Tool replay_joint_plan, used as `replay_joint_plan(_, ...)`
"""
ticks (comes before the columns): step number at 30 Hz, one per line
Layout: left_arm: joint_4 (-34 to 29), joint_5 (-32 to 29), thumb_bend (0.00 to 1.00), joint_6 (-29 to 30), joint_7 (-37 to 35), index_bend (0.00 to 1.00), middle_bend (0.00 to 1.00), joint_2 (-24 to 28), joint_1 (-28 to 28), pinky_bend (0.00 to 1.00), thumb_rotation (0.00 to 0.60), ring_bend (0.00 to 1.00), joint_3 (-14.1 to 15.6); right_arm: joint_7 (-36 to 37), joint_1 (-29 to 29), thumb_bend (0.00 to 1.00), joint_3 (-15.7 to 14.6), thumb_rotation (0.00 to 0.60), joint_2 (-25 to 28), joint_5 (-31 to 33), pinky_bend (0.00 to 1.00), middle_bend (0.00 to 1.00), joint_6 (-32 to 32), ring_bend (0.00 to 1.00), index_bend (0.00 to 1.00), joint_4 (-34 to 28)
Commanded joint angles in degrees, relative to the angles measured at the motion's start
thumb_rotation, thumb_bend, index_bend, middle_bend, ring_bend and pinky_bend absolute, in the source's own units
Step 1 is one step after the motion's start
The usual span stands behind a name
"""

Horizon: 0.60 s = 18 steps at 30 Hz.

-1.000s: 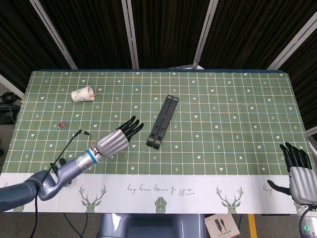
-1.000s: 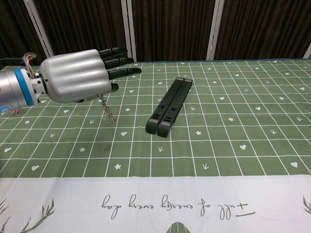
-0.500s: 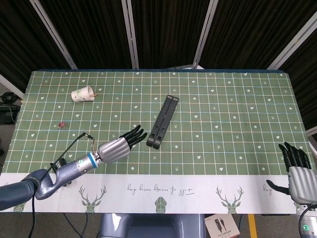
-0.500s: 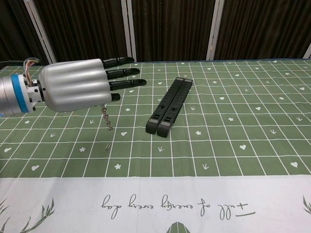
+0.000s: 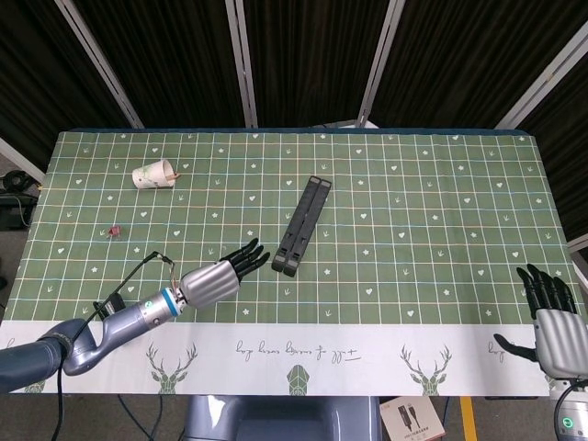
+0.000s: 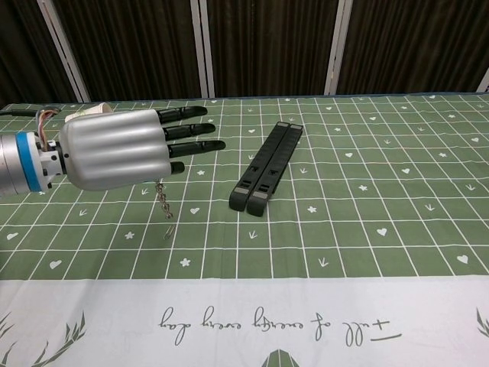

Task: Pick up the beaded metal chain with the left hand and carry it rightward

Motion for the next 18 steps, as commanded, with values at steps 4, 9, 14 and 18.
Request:
replay_joint_plan(4,0.06,0.18,0.47,-0.50,-0.34,0.59,0.00,-0.76,0.21,0.00,0.600,0.00,-0.39,0.17,-0.02,0.02,-0.02,0.600,0.03,-0.08,0.00,0.00,0.05,0.00,0.00,0.02)
replay_joint_plan(9,0.17,0.60,0.47,-1.14,-0.05,0.59,0.00,-0.80,0.42,0.00,0.600,0.00,-0.24,0.25,-0.11,0.02,-0.03,0.600,0.11,-0.16,0.00,0.00,0.21,0.00,0.00,0.01)
replay_joint_plan(14,0.48,0.45,0.47,-1.40,-0.23,0.59,0.00,-0.79,0.86,0.00,0.600,0.00,-0.39,0.34,-0.18,0.01,-0.05,0.600,0.14,-0.16,0.00,0.00,0.26,0.00,0.00,-0.04)
replay_joint_plan(18,0.58,0.65,0.47,-1.45,-0.33,0.59,0.00,-0.76,0.97,0.00,0.600,0.00,-0.55,0.28,-0.17,0.02,-0.05,0.600,0.15,-0.13,0.00,0.00,0.22,0.00,0.00,-0.13)
